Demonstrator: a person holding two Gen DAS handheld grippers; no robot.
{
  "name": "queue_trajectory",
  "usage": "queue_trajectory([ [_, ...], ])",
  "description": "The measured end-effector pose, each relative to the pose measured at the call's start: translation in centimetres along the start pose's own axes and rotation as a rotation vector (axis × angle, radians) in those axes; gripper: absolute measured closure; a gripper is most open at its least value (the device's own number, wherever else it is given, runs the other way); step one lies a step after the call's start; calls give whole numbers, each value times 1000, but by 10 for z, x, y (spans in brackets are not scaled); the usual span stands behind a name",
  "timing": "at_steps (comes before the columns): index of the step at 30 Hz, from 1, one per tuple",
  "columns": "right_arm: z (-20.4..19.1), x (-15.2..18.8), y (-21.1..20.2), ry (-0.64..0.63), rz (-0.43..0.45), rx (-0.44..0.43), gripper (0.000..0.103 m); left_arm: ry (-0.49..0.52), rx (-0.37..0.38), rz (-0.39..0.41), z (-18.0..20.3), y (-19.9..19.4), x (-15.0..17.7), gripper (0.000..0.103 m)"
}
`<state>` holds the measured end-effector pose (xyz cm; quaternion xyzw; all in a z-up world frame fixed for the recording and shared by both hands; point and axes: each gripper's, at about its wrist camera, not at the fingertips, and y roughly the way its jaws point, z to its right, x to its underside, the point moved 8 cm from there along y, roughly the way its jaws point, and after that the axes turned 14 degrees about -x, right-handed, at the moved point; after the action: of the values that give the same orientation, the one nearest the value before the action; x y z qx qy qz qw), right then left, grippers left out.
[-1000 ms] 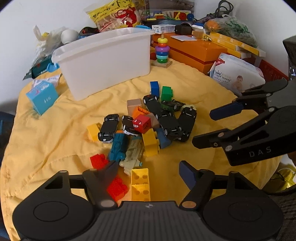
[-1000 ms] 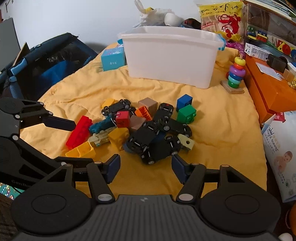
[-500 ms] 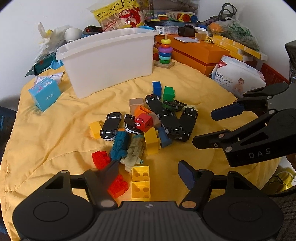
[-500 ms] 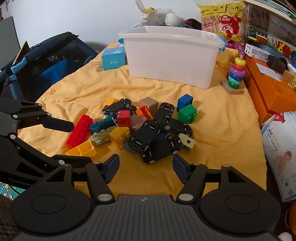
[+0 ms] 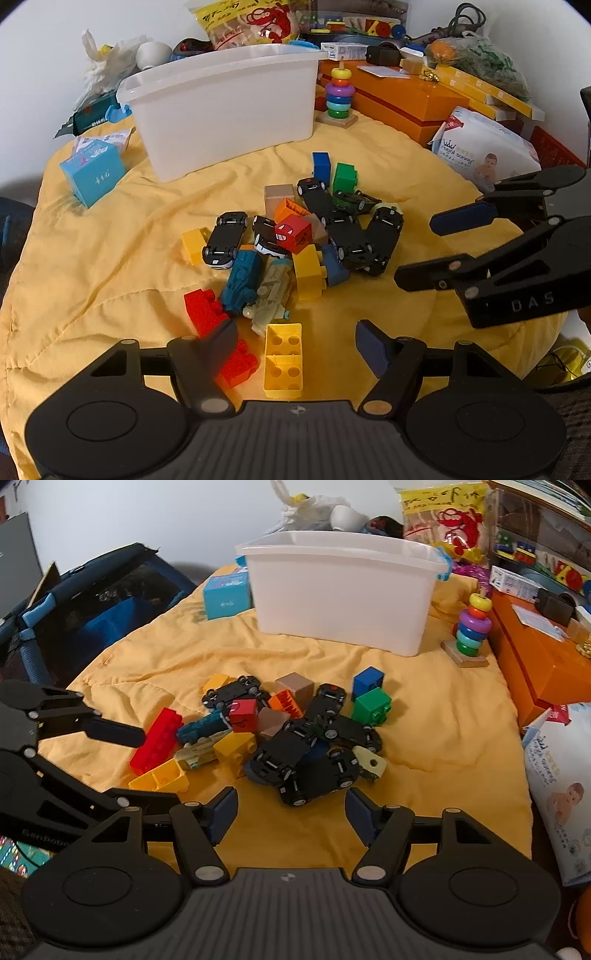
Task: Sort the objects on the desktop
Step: 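Move both open tools back over the toy pile, then grasp the black toy car with the left tool while the right tool grasps the white race car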
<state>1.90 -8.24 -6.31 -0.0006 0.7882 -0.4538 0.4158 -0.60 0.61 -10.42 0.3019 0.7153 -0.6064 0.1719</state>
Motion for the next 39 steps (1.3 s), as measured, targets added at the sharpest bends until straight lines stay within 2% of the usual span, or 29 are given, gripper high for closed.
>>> queue_trajectory([
  [2,-2,2,3,-17,-20,-2,42,2,-1,0,0,1,0,28],
  [5,-5,5,10,-60,-53,7,50,13,-2,-5,1,3,1,34],
  [8,-8,7,14,-87,-75,4,50,27,-17,-16,1,5,4,37],
  [10,-10,7,14,-93,-77,-1,57,43,-30,-26,-1,7,7,47],
  [11,-10,5,14,-103,-70,-2,59,51,-25,-36,-1,9,10,49],
  [14,-16,-2,14,-175,-40,9,59,72,3,-34,3,9,14,59],
  [20,-26,-12,47,-369,-70,74,60,131,-3,9,14,3,9,59],
  [22,-22,-11,58,-388,-106,108,64,134,-6,9,14,3,8,59],
  [23,-20,-10,59,-387,-98,104,76,132,-6,10,14,3,8,59],
  [26,-16,-8,51,-348,-80,88,86,117,8,21,15,2,2,59],
  [31,-10,-4,16,-273,-42,74,86,117,56,57,29,1,-18,59],
  [37,23,25,-17,42,-60,-71,86,210,134,90,73,12,-41,59],
  [39,36,34,-20,118,-60,-72,86,241,162,99,90,18,-46,58],
])
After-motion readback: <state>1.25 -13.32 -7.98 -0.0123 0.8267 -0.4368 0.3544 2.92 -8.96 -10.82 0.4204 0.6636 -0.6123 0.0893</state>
